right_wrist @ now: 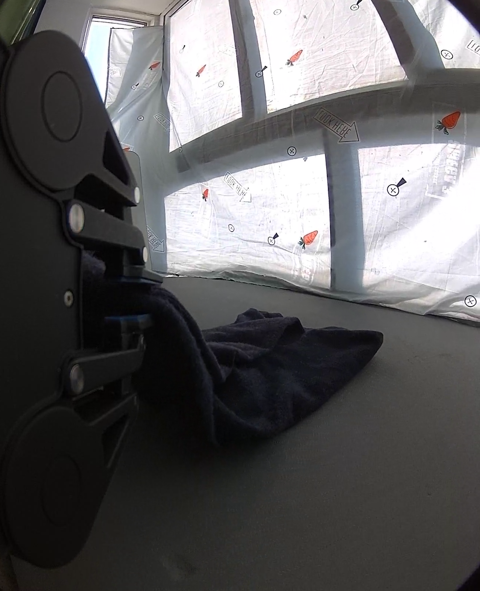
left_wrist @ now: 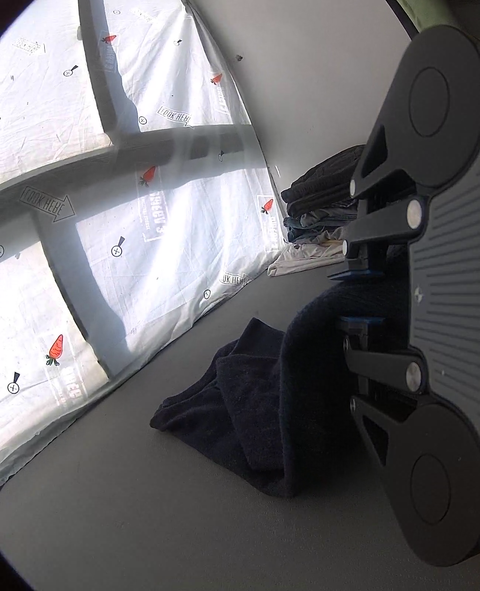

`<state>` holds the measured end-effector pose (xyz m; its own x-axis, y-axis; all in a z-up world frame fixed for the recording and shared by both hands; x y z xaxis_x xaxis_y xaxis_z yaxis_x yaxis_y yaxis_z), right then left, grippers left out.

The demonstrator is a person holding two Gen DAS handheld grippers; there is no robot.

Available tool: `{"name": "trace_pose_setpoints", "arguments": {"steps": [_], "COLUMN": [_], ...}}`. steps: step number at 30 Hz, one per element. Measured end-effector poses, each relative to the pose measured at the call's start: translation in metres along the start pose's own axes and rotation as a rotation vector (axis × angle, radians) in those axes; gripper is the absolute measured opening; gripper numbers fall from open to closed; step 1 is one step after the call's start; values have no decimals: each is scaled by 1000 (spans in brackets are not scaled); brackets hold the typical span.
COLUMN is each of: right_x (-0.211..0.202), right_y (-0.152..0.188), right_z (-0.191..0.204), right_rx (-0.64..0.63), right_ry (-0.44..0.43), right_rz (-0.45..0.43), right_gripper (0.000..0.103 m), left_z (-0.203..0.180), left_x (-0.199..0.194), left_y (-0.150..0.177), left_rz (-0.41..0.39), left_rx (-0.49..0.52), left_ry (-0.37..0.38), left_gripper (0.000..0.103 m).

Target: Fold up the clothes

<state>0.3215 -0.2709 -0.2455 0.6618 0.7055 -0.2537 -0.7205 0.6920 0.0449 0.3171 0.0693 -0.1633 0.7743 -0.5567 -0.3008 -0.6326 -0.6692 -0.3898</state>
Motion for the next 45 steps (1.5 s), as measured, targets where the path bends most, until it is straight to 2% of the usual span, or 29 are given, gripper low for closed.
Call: {"name": "trace_pose_setpoints", "arguments": {"steps": [9,16,22,26,28,31,33,34,35,36,38,40,42,43,45], "right_x": [33,74,113,124,123,120,118,116,115,113,108,105,105,107,115], "right_y": [-30,-67,-100,-103,-102,-101,-101,-101,-102,-103,-108,-115,-120,-120,-118], "right_z": [-1,-10,-38,-40,-39,-38,-36,-35,-32,-29,-18,-5,7,11,18], "right_rx": [54,103,292,309,304,295,283,271,255,236,154,57,-55,-119,-255], "right_ry": [-12,12,37,56,62,70,76,80,83,83,98,127,157,188,266], "right_rz": [-26,-36,-74,-97,-104,-112,-117,-119,-121,-125,-156,-183,-190,-179,-144], "right_gripper": [16,16,19,20,20,21,23,26,34,40,61,64,70,75,76], "left_z": [11,36,79,94,96,100,100,100,99,98,95,93,90,88,82], "left_x": [40,97,148,159,156,146,137,132,126,120,112,110,114,117,128], "left_y": [-35,-69,-94,-101,-102,-104,-111,-115,-120,-125,-131,-131,-125,-120,-108], "left_rz": [-17,0,33,57,45,8,-39,-66,-88,-105,-124,-111,-71,-46,5], "left_rx": [-25,-27,-150,-199,-229,-297,-326,-328,-326,-319,-284,-199,-69,-7,104], "left_ry": [-36,-84,-201,-229,-216,-190,-177,-170,-162,-154,-164,-219,-296,-323,-353], "left_gripper": [20,20,23,24,26,32,45,49,56,56,57,61,64,64,64]}}
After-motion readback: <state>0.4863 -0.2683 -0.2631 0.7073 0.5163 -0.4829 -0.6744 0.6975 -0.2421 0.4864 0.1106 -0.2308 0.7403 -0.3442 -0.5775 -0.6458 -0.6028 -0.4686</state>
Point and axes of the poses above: each gripper's, at about its wrist camera, not at the fingertips, and x roughly the way its jaws point, z to its left, y to its underside, the point moved 7 cm from there along x, roughly the way its jaws point, and after that the axes turned 8 degrees about -z, right-handed, at the moved point
